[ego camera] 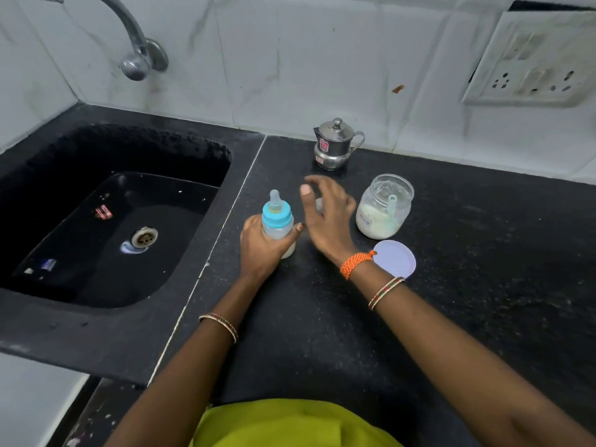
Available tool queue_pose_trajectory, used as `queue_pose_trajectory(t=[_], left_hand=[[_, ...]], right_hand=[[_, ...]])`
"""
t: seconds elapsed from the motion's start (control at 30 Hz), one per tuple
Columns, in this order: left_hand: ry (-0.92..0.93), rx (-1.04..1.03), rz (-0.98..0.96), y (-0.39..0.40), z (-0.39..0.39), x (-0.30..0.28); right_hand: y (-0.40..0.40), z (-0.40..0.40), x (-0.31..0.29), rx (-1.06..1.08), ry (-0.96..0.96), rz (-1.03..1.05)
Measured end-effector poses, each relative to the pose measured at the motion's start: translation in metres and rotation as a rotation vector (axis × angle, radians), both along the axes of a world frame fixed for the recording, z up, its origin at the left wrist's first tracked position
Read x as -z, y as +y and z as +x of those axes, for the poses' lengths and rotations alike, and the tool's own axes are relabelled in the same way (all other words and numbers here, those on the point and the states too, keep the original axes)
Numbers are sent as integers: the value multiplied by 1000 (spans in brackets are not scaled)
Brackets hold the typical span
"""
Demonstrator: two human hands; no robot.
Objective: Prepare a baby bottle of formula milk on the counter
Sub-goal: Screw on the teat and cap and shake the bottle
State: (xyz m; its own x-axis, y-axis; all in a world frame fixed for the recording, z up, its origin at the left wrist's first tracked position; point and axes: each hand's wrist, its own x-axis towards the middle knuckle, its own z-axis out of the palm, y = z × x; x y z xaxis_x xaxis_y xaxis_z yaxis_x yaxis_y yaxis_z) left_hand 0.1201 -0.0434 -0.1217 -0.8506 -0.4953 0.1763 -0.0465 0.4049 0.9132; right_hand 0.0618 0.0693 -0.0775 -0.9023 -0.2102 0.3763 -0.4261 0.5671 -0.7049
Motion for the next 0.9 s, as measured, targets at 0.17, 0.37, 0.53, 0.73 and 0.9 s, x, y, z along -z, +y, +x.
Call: queue_pose_trajectory(t=[0.17, 0.37, 0.53, 0.73, 0.9], left_hand=[[-44, -8, -50, 2, 2, 0], [-44, 72, 5, 0, 1, -1], [-33, 97, 42, -1, 2, 0], [-26, 106, 15, -3, -1, 5], [-35, 116, -119, -5, -6, 8]], right_hand=[[24, -20, 21, -82, -107, 347], [3, 7, -17, -15, 181, -137], [-15, 24, -38, -84, 313, -192], [-15, 22, -43, -150, 410, -223], [-17, 22, -21, -253, 319, 1]])
